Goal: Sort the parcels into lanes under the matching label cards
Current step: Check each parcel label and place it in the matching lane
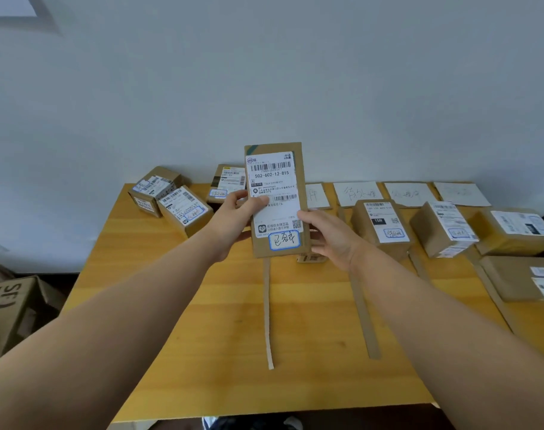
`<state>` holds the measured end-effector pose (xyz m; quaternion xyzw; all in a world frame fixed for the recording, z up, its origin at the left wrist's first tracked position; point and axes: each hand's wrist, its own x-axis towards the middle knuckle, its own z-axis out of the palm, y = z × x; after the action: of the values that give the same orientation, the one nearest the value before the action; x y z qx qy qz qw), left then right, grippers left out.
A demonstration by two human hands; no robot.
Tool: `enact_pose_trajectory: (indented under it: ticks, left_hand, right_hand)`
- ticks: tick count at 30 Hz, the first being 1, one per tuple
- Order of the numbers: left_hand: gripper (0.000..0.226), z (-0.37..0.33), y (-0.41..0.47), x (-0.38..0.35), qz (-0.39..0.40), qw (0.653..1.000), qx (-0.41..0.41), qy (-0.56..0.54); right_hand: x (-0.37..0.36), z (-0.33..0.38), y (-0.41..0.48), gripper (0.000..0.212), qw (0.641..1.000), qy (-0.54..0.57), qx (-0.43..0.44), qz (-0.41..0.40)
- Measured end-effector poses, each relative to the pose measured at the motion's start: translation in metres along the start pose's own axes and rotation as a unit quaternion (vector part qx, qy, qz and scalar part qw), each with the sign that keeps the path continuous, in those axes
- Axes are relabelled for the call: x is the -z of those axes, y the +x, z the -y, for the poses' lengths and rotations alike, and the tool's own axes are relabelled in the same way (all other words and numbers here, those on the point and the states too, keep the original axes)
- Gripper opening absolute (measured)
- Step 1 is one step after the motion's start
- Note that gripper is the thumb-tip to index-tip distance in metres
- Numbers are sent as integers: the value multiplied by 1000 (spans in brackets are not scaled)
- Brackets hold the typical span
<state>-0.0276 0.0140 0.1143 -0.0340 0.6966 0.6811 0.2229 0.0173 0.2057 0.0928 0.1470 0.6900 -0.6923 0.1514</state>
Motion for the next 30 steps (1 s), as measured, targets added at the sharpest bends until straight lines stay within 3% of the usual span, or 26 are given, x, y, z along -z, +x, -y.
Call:
enact_pose_trajectory:
  ticks: [11, 21, 30]
  left_hand:
    - [50, -6, 24, -31, 60, 998, 17, 30]
    - [41, -11, 36, -51, 86, 995, 10, 57]
    - [42, -5, 25, -137, 130, 987, 4, 96]
  right_hand:
    - [24, 9, 2, 39, 995, 35, 40, -88]
    - [41, 3, -1, 38, 991, 56, 24, -119]
    - [113, -3, -41, 39, 977, 108, 53, -179]
